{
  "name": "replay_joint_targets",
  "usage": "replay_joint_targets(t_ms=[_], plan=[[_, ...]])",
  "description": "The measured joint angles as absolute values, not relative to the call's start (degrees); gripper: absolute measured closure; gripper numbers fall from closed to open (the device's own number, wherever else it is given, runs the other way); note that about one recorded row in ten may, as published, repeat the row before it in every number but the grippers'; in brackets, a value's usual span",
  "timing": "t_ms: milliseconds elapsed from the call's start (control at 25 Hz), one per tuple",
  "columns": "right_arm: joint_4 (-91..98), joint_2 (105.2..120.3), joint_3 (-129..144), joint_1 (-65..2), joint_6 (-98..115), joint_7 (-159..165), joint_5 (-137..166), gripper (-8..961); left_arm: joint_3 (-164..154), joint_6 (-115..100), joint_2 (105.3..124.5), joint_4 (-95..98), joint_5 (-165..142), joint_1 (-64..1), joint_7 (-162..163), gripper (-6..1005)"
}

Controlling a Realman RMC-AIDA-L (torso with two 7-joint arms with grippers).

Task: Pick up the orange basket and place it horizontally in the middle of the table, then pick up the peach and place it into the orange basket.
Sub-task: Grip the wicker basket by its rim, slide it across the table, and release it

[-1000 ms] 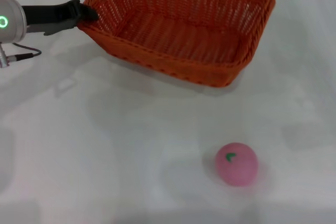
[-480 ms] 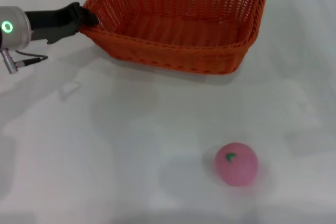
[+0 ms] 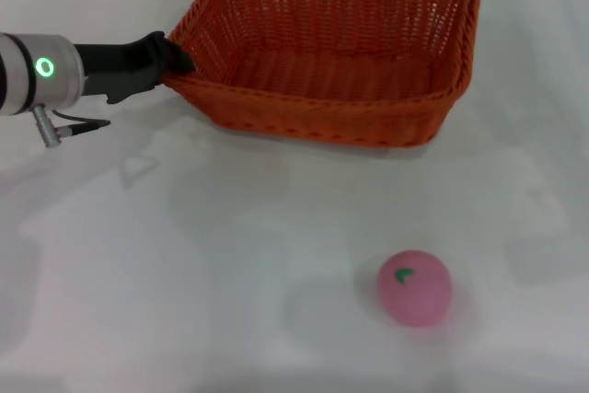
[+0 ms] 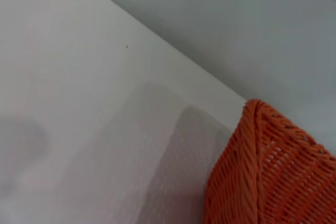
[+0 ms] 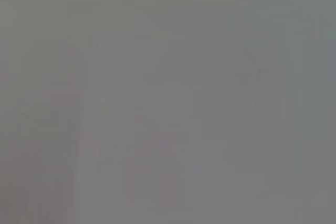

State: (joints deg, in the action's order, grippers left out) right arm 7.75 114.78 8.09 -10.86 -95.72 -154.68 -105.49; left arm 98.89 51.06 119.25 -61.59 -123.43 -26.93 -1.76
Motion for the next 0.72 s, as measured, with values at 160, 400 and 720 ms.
replay_joint_targets(t_ms=[160, 400, 720], plan=[[7.8, 114.78, 8.1, -10.4, -95.7, -154.7, -105.6, 113, 98.2, 50.7, 119.31, -62.0, -124.6, -26.9, -0.6, 802], [8.1, 114.78, 8.1, -10.0, -95.8, -154.7, -105.6, 113, 98.5, 50.6, 119.15, -61.9, -124.6, -26.6, -0.6, 788], [8.2, 114.78, 8.1, -10.0, -95.9, -154.7, -105.6, 114, 98.7, 51.3, 118.94, -61.7, -123.0, -26.6, -1.2, 763]])
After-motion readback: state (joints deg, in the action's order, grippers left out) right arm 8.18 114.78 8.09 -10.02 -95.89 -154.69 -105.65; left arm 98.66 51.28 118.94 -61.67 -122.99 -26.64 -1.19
